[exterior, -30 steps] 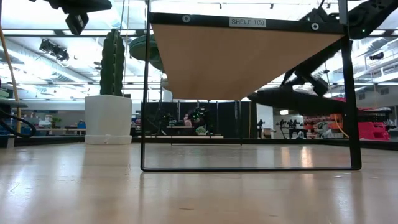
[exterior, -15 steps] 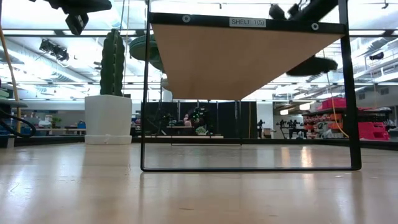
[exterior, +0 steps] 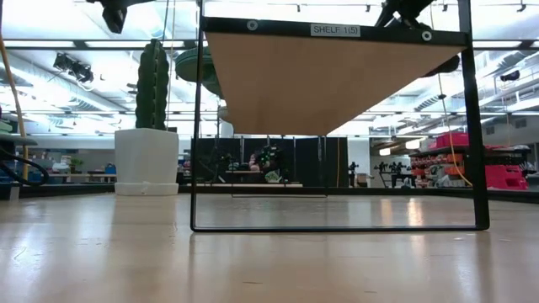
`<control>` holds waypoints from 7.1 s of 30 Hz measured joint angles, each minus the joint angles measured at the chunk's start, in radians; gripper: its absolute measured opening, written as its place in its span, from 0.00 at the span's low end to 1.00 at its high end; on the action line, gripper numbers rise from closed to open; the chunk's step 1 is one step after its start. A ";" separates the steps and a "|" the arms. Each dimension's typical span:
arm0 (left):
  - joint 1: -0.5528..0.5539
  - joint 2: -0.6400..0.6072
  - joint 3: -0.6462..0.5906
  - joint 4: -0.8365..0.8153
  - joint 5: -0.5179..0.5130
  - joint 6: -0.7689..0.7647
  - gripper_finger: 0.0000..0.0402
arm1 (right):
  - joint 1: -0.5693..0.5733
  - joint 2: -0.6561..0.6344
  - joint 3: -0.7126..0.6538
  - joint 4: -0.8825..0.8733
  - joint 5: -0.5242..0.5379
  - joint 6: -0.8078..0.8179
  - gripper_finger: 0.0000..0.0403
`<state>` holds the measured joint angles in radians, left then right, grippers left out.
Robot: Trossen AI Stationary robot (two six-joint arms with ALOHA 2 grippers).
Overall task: Pick and place slippers onto the shelf
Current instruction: Put the black pair of slippers on the shelf
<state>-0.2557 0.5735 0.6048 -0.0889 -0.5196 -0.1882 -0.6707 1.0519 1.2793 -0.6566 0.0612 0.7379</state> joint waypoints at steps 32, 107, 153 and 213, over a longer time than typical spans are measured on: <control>-0.234 0.293 0.351 -0.262 -0.297 0.130 0.03 | 0.727 0.003 0.000 -0.030 0.233 0.418 0.09; -0.530 0.168 0.377 -0.818 -0.302 -0.142 0.06 | 1.067 0.785 0.549 -0.206 0.528 1.104 0.09; -0.541 0.035 0.377 -0.854 -0.316 -0.112 0.05 | 1.047 0.783 0.549 -0.249 0.409 1.095 0.08; -0.541 0.035 0.377 -0.854 -0.315 -0.115 0.04 | 1.037 0.787 0.496 -0.248 0.409 1.103 0.10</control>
<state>-0.7971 0.6086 0.9817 -0.9427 -0.8345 -0.3027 0.3662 1.8385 1.7752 -0.9051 0.4704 1.8408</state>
